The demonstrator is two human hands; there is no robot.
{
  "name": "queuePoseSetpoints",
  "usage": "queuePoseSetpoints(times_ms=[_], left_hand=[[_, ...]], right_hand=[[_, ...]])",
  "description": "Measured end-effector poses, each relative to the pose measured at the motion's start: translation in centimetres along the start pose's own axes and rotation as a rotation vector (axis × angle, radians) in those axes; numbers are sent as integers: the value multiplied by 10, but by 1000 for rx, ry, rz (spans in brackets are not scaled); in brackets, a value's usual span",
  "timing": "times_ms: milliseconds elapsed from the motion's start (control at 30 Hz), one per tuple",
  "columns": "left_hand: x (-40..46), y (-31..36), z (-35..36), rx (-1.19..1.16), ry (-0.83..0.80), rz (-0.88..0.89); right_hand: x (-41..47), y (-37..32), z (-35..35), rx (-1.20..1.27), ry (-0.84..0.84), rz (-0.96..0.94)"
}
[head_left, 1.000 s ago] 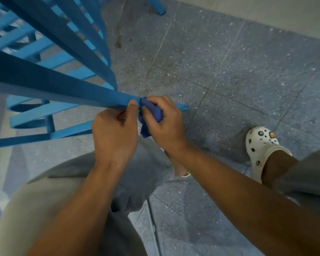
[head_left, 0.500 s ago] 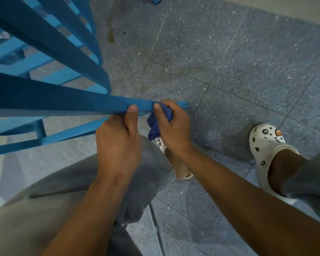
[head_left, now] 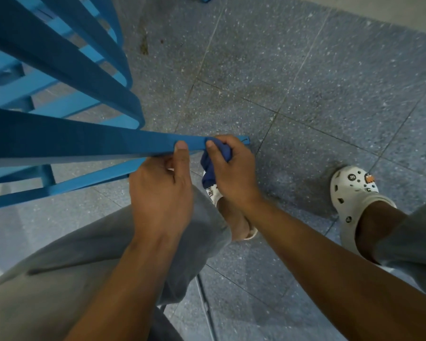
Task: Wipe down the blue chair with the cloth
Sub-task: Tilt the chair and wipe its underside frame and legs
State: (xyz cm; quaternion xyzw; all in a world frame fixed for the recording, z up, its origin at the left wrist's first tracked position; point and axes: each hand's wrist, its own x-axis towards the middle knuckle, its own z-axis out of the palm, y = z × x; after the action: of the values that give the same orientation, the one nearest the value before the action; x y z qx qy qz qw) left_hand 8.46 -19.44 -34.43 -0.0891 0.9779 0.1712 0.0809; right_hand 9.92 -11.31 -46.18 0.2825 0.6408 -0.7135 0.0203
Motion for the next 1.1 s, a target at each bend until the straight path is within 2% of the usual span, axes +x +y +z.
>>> queuePoseSetpoints(times_ms=[167,267,333,567,667,767,867,967,1100], left_hand=[[2,-2,3,4,3,-2],[1,-1,3,-15,0,-3],[-2,1,4,-107,-9,-38],[1,0,36,-195,32,-118],[1,-1,50,-265,65,-150],[3,-7,64,-310,75,-177],[5,-12,72,-357,95,-182],[5,-12,77,-359,127,-182],[7,-19,82,-332,174,-146]], right_hand=[[-19,-14,12,86,-38,-114],[-1,9,8,51,35,43],[5,18,4,0,68,96],[-19,-2,18,106,53,-75],[0,11,6,65,56,-41],[24,36,-16,-129,8,42],[38,54,-46,-212,77,128],[27,48,-59,-190,126,37],[7,28,-27,-94,37,-119]])
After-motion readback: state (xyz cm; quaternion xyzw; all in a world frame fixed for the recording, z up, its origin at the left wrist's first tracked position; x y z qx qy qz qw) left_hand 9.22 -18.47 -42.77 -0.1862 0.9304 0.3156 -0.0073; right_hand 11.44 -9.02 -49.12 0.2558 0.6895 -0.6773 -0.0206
